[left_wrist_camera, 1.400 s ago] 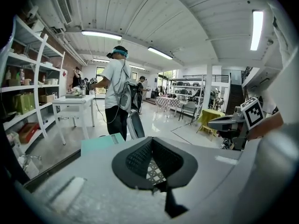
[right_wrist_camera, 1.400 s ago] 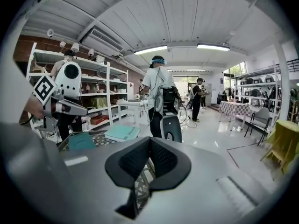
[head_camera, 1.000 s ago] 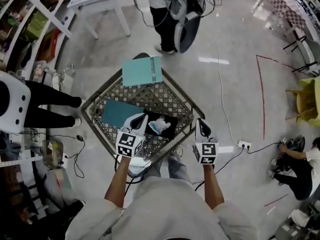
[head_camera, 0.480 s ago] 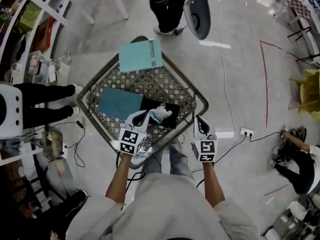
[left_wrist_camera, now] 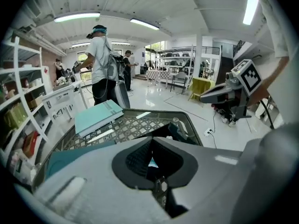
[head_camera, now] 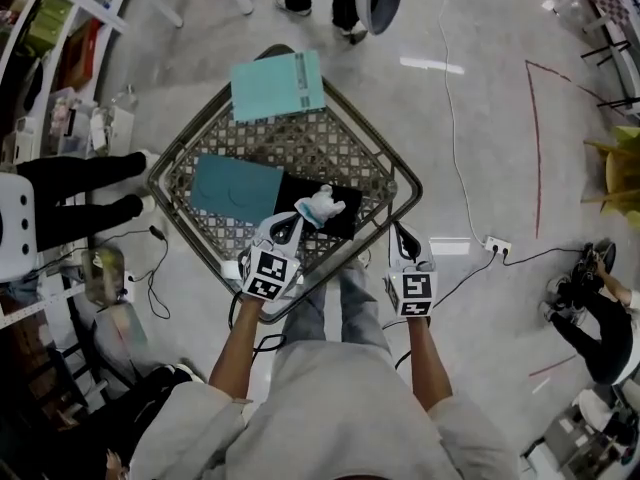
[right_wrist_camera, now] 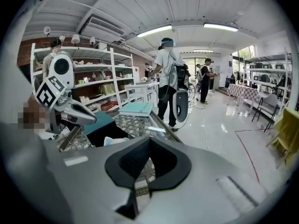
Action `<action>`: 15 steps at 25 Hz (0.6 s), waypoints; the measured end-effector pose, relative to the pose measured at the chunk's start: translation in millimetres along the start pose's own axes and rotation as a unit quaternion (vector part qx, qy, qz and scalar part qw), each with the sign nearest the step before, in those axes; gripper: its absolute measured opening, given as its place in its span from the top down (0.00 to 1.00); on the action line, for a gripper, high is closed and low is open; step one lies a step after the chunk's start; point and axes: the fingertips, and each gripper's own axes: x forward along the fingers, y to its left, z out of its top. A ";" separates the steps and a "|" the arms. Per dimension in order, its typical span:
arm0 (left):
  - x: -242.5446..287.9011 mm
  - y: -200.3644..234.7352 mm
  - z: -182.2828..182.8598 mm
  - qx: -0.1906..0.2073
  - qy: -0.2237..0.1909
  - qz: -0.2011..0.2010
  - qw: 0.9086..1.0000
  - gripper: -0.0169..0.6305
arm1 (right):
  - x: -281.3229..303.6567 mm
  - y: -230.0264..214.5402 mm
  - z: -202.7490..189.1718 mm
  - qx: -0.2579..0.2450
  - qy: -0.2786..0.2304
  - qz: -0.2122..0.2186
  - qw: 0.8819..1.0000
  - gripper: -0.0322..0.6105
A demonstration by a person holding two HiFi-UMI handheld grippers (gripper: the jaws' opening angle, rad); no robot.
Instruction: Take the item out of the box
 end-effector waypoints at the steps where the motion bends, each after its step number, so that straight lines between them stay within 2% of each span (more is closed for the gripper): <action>1: 2.5 -2.3 -1.6 0.019 0.008 -0.002 1.000 0.96 | -0.7 0.2 -1.3 0.000 0.001 0.000 1.000 0.95; 3: 7.2 -7.5 -4.4 0.066 0.026 -0.005 0.997 0.96 | -2.8 0.4 -3.5 0.001 0.004 -0.001 1.000 0.95; 6: 13.3 -15.9 -7.2 0.139 0.050 -0.007 0.989 0.96 | -6.0 1.4 -7.2 0.002 0.005 -0.001 1.000 0.95; 8: 17.7 -20.1 -9.1 0.170 0.062 -0.010 0.983 0.96 | -7.3 1.4 -9.6 0.002 0.006 -0.001 1.000 0.95; 9: 20.2 -21.9 -10.7 0.179 0.067 -0.013 0.982 0.96 | -7.8 1.2 -10.2 0.002 0.006 -0.001 1.000 0.95; 11: 25.5 -25.8 -14.8 0.187 0.080 -0.024 0.979 0.85 | -9.2 0.6 -9.9 0.002 0.006 -0.001 1.000 0.95; 13: 30.3 -28.5 -18.1 0.192 0.090 -0.031 0.977 0.83 | -10.9 -1.7 -10.3 0.002 0.007 -0.002 1.000 0.95; 15: 35.9 -29.4 -20.2 0.191 0.097 -0.037 0.976 0.74 | -11.6 -4.3 -11.2 0.003 0.007 -0.004 1.000 0.95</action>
